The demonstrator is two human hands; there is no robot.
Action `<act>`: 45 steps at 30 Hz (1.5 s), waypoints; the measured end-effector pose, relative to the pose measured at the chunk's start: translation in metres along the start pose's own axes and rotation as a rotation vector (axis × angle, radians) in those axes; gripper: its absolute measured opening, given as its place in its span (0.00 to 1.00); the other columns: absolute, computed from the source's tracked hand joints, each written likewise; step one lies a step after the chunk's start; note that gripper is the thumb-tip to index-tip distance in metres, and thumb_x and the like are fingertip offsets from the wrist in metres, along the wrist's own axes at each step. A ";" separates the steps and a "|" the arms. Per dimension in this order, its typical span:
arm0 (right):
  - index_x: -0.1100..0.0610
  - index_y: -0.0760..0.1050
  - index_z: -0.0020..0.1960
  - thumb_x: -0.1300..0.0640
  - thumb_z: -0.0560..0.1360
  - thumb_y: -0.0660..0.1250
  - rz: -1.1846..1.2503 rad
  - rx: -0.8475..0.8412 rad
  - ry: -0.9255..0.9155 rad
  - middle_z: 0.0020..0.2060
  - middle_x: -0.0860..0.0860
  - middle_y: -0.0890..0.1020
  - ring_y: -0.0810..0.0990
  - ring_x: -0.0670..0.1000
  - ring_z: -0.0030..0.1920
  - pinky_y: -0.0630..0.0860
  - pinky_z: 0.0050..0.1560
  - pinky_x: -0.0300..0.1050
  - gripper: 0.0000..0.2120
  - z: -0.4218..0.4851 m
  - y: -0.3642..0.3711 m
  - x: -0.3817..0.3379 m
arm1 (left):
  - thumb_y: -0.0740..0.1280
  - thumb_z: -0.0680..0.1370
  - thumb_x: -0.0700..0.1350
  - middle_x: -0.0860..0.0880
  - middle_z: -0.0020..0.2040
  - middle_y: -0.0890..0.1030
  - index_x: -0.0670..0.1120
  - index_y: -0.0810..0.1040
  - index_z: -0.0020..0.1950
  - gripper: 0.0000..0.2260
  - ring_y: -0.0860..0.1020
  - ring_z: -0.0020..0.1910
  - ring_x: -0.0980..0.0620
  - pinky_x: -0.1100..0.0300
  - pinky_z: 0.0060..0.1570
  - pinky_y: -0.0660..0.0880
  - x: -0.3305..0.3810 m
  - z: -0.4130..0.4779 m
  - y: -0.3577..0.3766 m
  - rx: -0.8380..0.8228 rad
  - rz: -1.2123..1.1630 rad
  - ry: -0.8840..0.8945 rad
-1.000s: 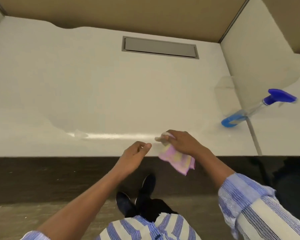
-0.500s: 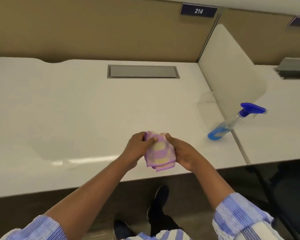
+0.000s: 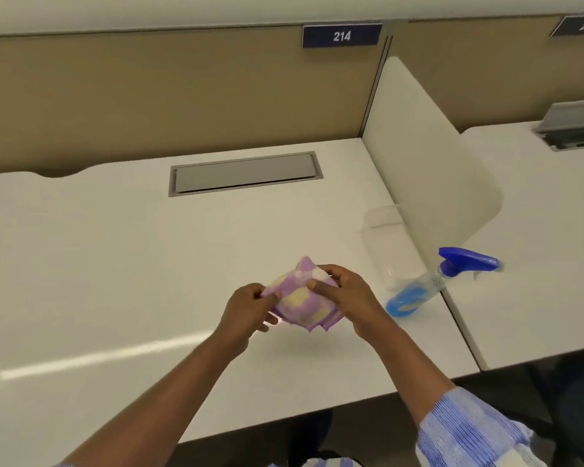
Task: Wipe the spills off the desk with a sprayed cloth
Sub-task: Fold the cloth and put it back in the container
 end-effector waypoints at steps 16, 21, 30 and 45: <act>0.46 0.79 0.64 0.50 0.77 0.73 -0.937 -0.127 -0.070 0.51 0.44 0.82 0.80 0.43 0.45 0.75 0.41 0.37 0.16 0.036 -0.112 -0.157 | 0.78 0.74 0.47 0.45 0.51 0.85 0.46 0.80 0.53 0.11 0.84 0.50 0.45 0.50 0.50 0.81 0.176 0.071 0.067 -0.394 0.128 0.472; 0.53 0.80 0.63 0.52 0.78 0.71 -1.313 -0.012 -0.085 0.53 0.51 0.82 0.76 0.51 0.50 0.71 0.46 0.45 0.15 0.082 -0.162 -0.188 | 0.77 0.74 0.48 0.46 0.50 0.84 0.45 0.78 0.52 0.13 0.82 0.50 0.41 0.44 0.49 0.81 0.203 0.092 0.110 -0.185 0.126 0.494; 0.60 0.82 0.62 0.56 0.79 0.70 -1.466 -0.001 -0.024 0.58 0.57 0.85 0.81 0.58 0.59 0.71 0.50 0.46 0.14 0.145 -0.220 -0.159 | 0.72 0.76 0.49 0.52 0.44 0.81 0.46 0.76 0.54 0.11 0.79 0.44 0.47 0.57 0.39 0.73 0.201 0.136 0.196 -0.038 0.290 0.387; 0.57 0.74 0.72 0.44 0.81 0.68 -1.323 -0.013 -0.066 0.68 0.56 0.80 0.76 0.57 0.69 0.72 0.63 0.48 0.25 0.157 -0.235 -0.142 | 0.71 0.77 0.60 0.42 0.68 0.73 0.47 0.71 0.74 0.30 0.72 0.69 0.39 0.45 0.67 0.66 0.159 0.192 0.230 0.109 0.747 0.276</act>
Point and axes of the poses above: each hand's wrist, its own z-axis towards the middle knuckle, its own y-axis out of the palm, x = y × z, the point moved 4 cm from there along z, towards the middle knuckle
